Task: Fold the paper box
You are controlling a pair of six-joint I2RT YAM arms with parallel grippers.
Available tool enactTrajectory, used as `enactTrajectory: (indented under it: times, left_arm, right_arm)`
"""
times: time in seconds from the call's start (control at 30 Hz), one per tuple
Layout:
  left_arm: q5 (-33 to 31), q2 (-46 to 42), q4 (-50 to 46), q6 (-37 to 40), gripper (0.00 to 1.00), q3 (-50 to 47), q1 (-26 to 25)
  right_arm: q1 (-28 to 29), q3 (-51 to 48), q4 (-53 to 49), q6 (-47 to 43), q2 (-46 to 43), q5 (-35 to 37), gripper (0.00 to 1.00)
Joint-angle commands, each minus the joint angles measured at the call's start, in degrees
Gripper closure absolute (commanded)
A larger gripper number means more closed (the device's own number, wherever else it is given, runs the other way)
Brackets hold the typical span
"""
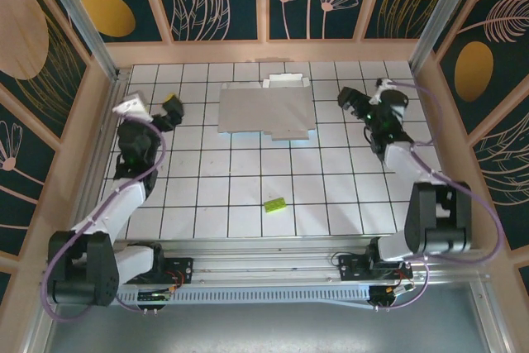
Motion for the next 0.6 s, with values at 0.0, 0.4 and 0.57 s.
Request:
enactTrajectory:
  times: [0.0, 0.4, 0.57]
  left_arm:
    - [13.5, 4.7, -12.6, -0.3, 0.01, 6.9, -8.1]
    - [24.9, 11.1, -13.3, 5.1, 0.01, 11.2, -16.9]
    - [10.1, 11.4, -20.8, 0.0, 0.01, 12.5, -16.9]
  right_arm:
    - [2.9, 7.4, -18.6, 0.6, 6.3, -2.8, 0.02]
    - [10.8, 28.8, -25.2, -2.0, 31.4, 1.2, 0.16]
    - [11.2, 35.5, -28.1, -2.4, 37.5, -0.7, 0.22]
